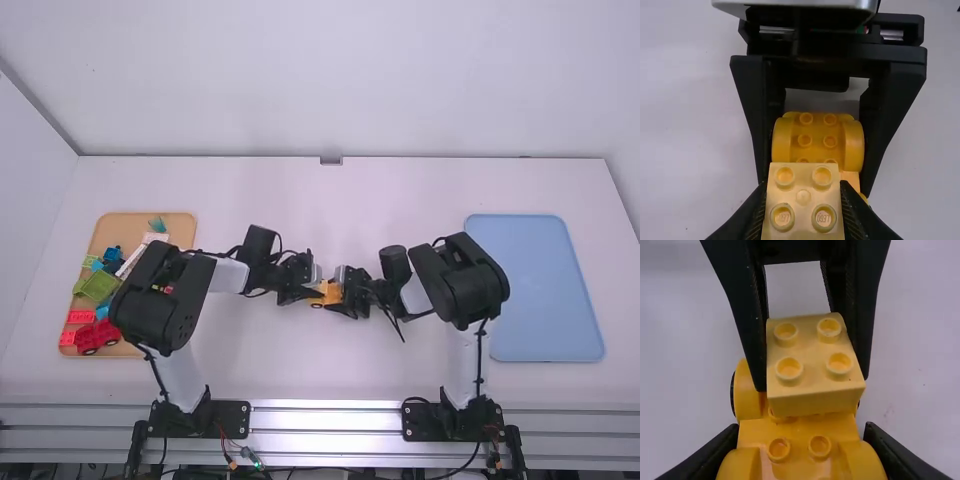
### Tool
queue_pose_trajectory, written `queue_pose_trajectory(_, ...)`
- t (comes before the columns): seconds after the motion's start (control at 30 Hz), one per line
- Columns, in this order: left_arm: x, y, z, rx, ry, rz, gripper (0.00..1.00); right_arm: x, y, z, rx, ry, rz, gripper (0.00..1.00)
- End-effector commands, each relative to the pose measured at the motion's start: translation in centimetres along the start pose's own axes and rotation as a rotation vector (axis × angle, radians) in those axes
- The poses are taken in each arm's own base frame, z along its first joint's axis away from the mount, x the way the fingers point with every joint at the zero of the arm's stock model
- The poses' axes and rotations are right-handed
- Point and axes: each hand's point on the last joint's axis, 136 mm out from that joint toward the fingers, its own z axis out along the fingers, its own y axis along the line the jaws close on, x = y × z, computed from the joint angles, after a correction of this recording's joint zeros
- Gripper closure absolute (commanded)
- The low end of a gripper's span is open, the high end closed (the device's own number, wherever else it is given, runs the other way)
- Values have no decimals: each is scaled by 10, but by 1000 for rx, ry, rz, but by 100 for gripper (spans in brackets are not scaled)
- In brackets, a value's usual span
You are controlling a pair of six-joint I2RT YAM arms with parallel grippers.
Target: Assemble lego blocks to make yellow taxi
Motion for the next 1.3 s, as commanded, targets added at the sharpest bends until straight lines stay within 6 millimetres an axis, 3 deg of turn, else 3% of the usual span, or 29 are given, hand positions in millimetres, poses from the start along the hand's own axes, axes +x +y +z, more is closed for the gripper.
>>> queue_pose_trajectory(0.0,12,-3,0,-10,58,-32,94,8,1,2,4,23,8,45)
queue_pose_trajectory(0.6,17,-12,-1,23,77,-1,92,8,1,2,4,22,8,43)
queue_pose_trajectory(0.7,16,-11,-1,18,74,-6,87,8,1,2,4,23,9,43)
queue_pose_trajectory(1.07,15,-6,-2,0,68,7,88,8,1,2,4,22,15,43)
queue_pose_trajectory(1.27,15,-8,-1,8,69,6,80,8,1,2,4,23,16,43)
